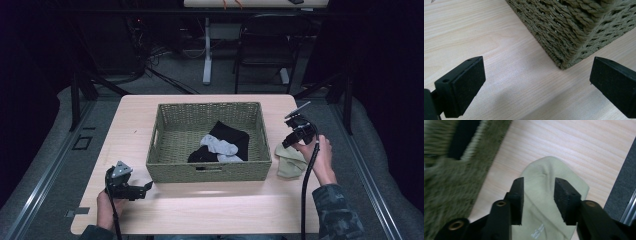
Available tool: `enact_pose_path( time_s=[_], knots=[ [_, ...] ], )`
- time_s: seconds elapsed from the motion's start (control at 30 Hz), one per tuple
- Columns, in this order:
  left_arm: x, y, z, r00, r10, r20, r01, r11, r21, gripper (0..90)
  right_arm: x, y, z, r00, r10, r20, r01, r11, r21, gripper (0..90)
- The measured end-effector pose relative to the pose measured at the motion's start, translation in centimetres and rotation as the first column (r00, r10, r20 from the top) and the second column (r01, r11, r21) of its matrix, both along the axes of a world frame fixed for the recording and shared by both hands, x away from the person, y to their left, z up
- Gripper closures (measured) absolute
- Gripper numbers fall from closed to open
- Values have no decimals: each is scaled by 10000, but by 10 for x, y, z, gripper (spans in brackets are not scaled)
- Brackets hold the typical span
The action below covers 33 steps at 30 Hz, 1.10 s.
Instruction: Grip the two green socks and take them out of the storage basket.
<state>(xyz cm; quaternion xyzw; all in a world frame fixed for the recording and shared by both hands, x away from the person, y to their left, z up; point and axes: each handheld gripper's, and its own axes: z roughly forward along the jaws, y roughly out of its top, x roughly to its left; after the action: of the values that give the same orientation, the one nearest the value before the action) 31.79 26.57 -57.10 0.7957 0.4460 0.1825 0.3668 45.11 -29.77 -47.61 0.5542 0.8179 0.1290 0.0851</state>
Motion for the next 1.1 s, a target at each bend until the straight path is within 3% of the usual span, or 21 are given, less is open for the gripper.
enact_pose_path(
  time_s=[0.1,0.37,0.57,0.67,0.83,1.1],
  knots=[
    [0,0,0,10000,21,-6,-21,10000,25,3,-13,1,10,9992,50,401,-70,9988,484,500],
    [0,0,0,10000,53,-2,-53,10000,15,3,-54,-1,26,9909,322,1305,-434,9955,845,190],
    [0,0,1,10000,30,-20,-30,10000,66,3,-81,-6,26,9850,435,1672,-605,9934,977,134],
    [0,0,1,10000,37,-38,-36,10000,75,3,-92,-8,23,9812,474,1871,-659,9934,940,48],
    [0,-1,1,10000,34,-37,-34,10000,82,3,-109,-8,14,9762,587,2089,-778,9934,845,19],
    [0,-1,1,10000,42,-38,-42,10000,66,3,-129,-15,-7,9790,520,1973,-724,9926,976,8]
  ],
)
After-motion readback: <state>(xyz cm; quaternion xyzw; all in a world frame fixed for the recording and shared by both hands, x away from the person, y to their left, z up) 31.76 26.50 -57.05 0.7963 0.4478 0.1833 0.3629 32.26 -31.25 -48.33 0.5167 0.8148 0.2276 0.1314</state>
